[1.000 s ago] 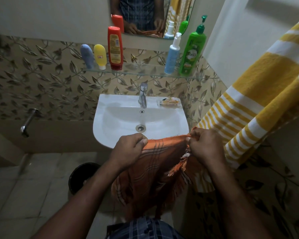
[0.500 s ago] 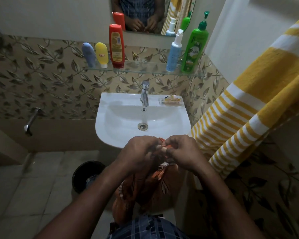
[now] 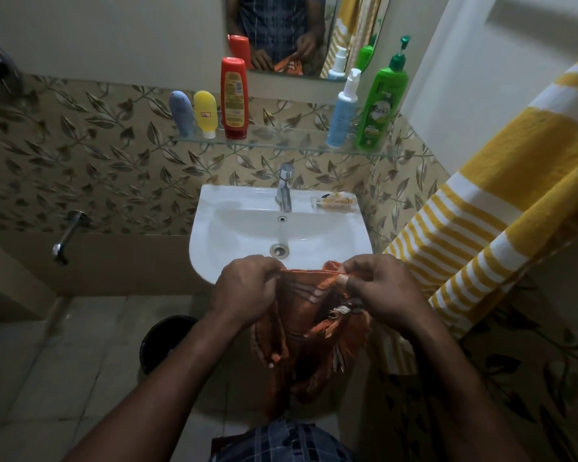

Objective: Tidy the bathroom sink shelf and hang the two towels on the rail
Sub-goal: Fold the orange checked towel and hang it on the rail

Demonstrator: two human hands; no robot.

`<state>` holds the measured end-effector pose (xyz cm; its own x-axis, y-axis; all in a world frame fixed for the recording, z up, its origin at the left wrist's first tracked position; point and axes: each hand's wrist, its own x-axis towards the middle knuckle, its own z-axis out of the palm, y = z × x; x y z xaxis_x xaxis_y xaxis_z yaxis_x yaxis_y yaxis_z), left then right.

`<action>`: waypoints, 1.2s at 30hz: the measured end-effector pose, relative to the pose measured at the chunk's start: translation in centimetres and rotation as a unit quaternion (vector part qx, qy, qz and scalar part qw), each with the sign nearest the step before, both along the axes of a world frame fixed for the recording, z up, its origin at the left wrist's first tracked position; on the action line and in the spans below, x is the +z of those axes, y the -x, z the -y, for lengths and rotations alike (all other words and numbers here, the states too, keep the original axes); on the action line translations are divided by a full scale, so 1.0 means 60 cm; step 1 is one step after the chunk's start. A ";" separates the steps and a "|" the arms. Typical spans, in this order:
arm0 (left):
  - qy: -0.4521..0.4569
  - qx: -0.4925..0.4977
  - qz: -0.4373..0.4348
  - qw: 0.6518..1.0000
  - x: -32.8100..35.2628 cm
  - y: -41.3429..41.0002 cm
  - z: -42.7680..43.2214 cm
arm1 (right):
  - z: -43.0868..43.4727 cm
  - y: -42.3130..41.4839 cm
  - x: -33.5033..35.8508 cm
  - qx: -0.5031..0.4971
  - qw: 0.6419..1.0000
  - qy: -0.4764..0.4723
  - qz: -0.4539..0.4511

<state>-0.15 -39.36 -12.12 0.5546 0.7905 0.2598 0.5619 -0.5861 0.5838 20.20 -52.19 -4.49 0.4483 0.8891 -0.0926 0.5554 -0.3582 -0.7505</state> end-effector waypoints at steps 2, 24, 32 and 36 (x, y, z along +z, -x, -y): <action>0.180 0.020 0.046 0.982 0.006 -0.006 -0.005 | -0.001 -0.002 0.005 -0.008 1.000 -0.003 -0.020; 0.170 -0.074 0.068 0.980 0.040 -0.026 0.025 | 0.008 -0.017 -0.033 -0.008 0.993 0.007 0.116; 0.104 -0.138 0.028 0.985 0.040 -0.036 0.042 | -0.006 0.031 -0.051 0.098 0.994 -0.012 0.052; 0.108 -0.146 0.032 0.983 0.038 -0.028 0.039 | -0.004 0.021 -0.056 0.093 0.995 0.012 0.046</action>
<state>1.53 -41.68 -9.83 0.7544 0.6402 0.1449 0.3462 -0.5757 0.7407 18.95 -51.94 -7.86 0.2847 0.9552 -0.0810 0.6792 -0.2606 -0.6862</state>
